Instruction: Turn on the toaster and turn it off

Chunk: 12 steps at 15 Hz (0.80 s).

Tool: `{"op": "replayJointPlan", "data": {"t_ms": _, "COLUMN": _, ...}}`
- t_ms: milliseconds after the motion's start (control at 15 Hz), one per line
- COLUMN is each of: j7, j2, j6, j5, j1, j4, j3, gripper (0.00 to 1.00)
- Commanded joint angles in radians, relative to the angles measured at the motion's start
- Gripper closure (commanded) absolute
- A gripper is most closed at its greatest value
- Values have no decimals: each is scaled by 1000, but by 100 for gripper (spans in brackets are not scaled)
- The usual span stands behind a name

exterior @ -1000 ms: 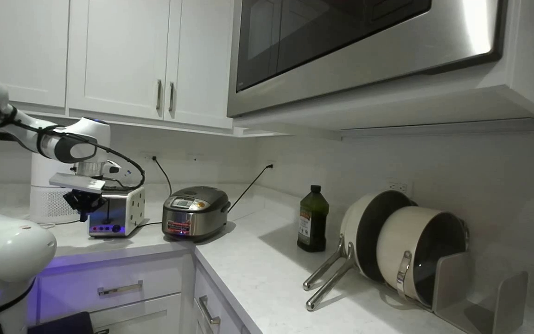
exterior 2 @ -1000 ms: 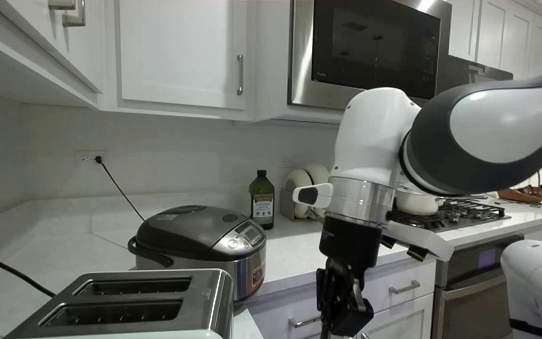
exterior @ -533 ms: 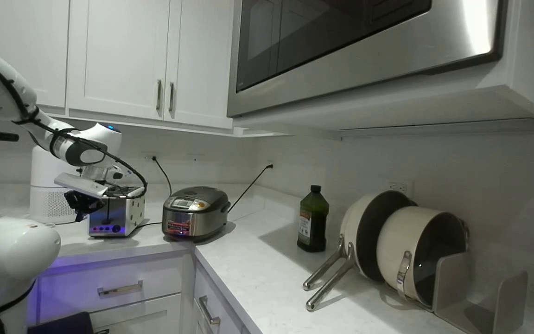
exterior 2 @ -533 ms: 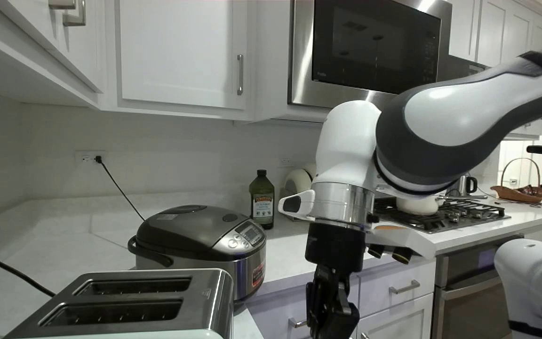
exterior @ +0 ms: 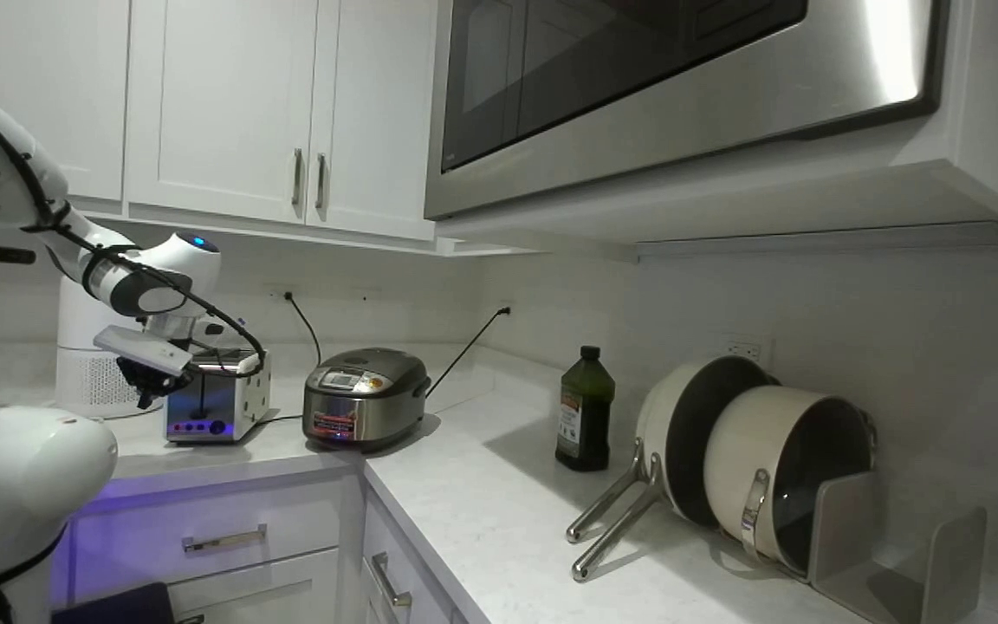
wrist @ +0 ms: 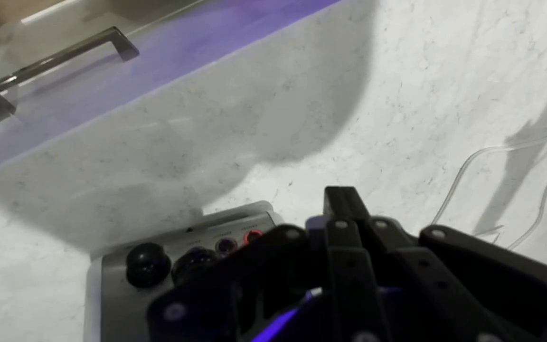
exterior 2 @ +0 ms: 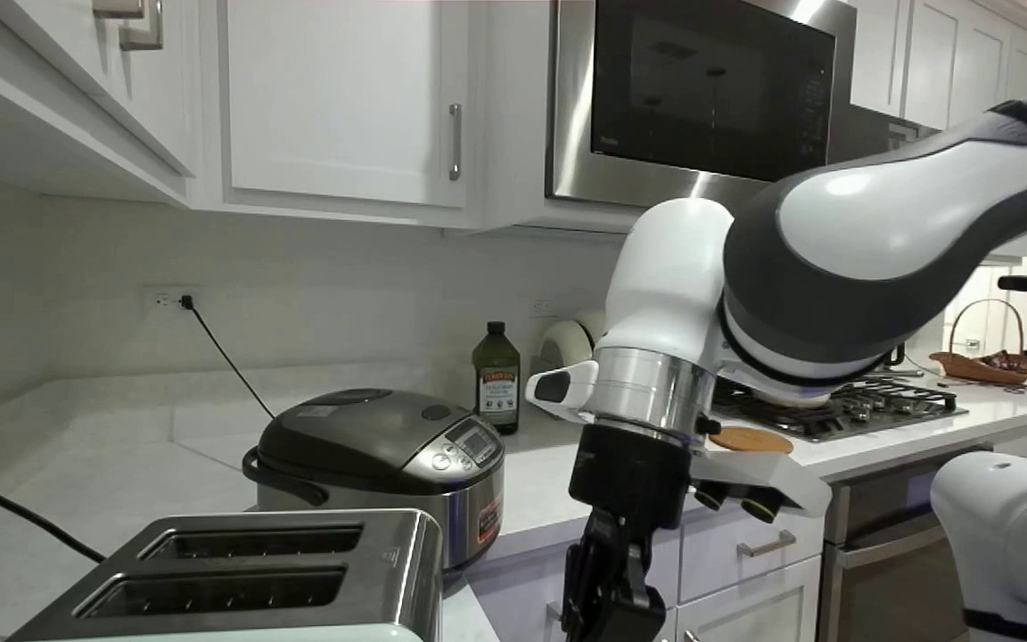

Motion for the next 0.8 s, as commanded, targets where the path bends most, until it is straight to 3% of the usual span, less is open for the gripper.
{"op": "replayJointPlan", "data": {"t_ms": 0, "j7": -23, "j2": -9, "j6": 122, "j5": 16, "j1": 34, "j4": -45, "j3": 3, "gripper": 99}}
{"op": "replayJointPlan", "data": {"t_ms": 267, "j7": -18, "j2": -5, "j6": 222, "j5": -8, "j1": 75, "j4": -84, "j3": -12, "gripper": 100}}
{"op": "replayJointPlan", "data": {"t_ms": 333, "j7": -34, "j2": 16, "j6": 223, "j5": 11, "j1": 43, "j4": -61, "j3": 21, "gripper": 100}}
{"op": "replayJointPlan", "data": {"t_ms": 733, "j7": -39, "j2": 16, "j6": 271, "j5": 74, "j1": 57, "j4": -66, "j3": 35, "gripper": 100}}
